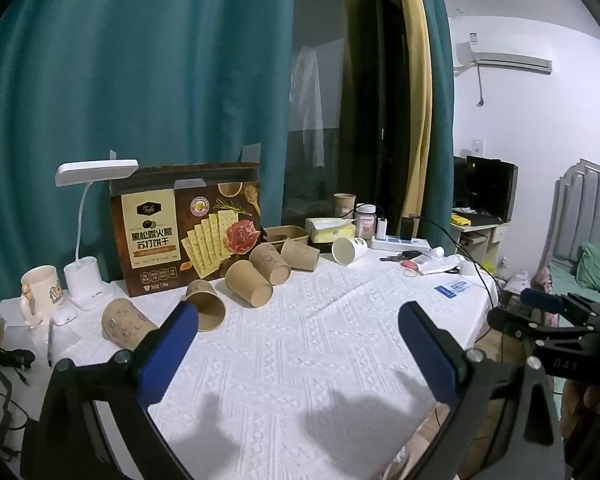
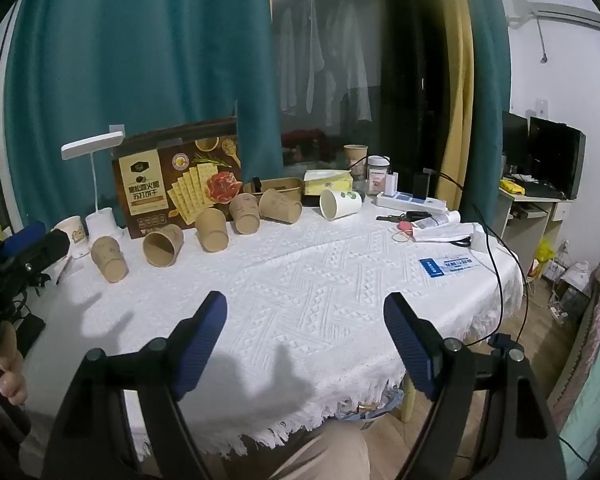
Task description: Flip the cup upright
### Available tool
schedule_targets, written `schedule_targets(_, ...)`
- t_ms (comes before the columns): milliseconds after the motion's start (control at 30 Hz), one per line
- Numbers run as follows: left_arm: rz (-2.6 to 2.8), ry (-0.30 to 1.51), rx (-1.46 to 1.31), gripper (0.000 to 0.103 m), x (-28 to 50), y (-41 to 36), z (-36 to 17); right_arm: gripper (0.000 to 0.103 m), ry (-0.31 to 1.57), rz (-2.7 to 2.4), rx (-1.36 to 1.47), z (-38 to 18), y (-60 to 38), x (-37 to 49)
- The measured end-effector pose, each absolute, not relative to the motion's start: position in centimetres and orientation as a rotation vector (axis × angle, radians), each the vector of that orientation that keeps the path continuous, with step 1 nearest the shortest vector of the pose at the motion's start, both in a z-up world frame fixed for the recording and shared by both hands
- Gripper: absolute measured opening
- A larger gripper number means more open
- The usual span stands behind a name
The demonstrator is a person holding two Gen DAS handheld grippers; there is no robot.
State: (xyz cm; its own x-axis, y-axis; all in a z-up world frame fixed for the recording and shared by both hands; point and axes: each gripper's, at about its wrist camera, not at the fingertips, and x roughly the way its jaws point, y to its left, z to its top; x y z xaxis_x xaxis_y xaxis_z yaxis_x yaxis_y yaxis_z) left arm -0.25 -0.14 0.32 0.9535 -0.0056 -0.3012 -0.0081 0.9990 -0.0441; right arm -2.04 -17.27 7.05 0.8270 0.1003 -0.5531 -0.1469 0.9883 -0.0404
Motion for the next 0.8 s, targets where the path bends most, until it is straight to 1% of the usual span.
schedule_targets(800,0.000,0.310,-0.047,0.100,-0.14,0.01,0.24,0.079,0.584,0.130,-0.082,7.02,-17.23,-2.00)
